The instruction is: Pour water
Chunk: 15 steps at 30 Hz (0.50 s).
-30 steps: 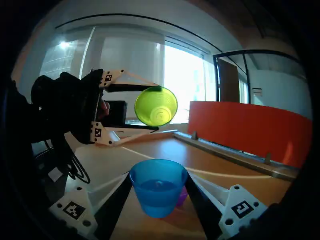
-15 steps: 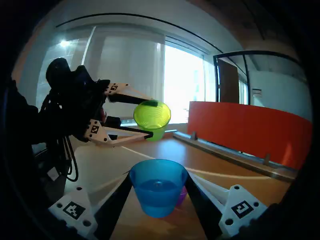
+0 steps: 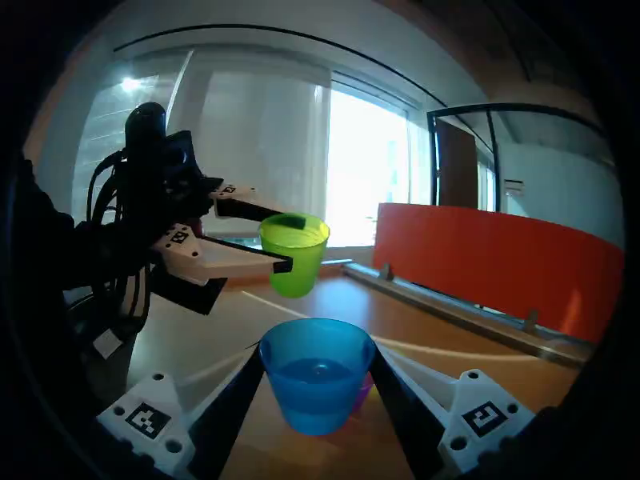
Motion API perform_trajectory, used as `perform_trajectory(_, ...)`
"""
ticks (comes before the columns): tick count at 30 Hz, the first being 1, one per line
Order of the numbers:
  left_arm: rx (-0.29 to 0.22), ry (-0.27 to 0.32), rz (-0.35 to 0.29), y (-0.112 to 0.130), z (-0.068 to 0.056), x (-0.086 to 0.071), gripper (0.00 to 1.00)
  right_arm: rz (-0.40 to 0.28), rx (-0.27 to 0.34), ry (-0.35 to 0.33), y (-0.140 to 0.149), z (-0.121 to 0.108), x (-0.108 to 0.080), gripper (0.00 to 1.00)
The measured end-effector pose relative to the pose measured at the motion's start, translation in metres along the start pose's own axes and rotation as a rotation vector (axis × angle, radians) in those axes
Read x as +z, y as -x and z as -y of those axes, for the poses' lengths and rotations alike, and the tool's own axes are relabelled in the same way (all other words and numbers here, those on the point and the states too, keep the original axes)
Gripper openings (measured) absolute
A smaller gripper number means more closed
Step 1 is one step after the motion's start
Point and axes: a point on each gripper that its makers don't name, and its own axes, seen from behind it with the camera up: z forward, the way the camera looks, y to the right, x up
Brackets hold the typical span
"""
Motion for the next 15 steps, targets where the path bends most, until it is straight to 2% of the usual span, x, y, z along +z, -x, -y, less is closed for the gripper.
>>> perform_trajectory(9,-0.159,0.024,-0.029,-0.0019,0.0019,-0.0059,0.87,0.007,-0.008,0.000,-0.0003,-0.0009,-0.0024,0.91)
perform_trajectory(15,-0.289,0.050,-0.044,-0.0005,0.0013,-0.0085,0.87,0.011,-0.006,0.000,0.0010,-0.0018,-0.0028,0.91)
